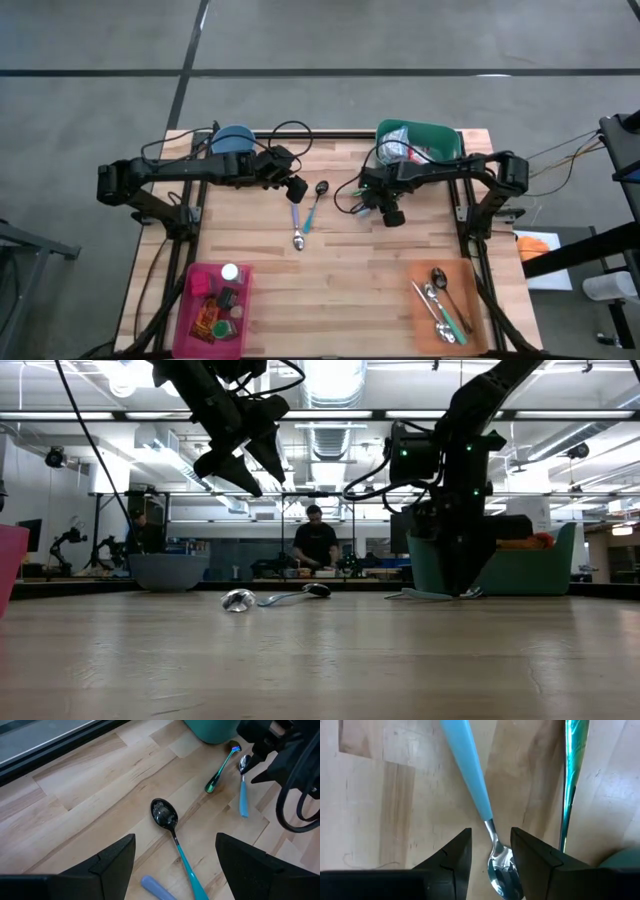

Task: Pick & Place Food Item
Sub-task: Put the light blue spoon into the orange bin

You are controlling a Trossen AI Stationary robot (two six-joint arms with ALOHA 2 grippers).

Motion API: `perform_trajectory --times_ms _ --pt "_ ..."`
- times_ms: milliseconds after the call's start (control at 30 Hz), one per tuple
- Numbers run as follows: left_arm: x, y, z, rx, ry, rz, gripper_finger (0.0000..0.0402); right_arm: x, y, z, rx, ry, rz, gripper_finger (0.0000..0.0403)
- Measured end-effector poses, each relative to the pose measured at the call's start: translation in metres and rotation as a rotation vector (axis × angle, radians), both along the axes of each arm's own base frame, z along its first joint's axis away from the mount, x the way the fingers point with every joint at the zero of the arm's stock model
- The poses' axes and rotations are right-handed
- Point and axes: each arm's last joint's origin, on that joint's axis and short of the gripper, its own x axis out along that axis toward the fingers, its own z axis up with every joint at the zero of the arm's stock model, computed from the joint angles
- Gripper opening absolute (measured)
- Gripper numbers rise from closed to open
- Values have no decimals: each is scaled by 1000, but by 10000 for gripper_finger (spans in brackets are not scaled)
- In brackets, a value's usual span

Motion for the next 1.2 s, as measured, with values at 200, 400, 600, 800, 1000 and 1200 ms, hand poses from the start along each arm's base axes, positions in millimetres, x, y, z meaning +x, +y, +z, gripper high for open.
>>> perform_trajectory --times_ms 200,400,600,800,1000,1200 --pt "0 0 0 0 0 0 279 0 0 -4 26 7 0 134" --pt "0 0 0 0 0 0 279 1 1 -9 33 25 1 134" --pt "0 0 0 0 0 0 279 1 1 -10 30 25 1 134" --pt "0 0 0 0 0 0 279 1 1 -10 31 22 -22 130" --pt "0 0 0 0 0 0 279 0 1 -11 36 26 -25 75" --pt "0 0 0 0 0 0 279 1 1 -11 37 20 -43 15"
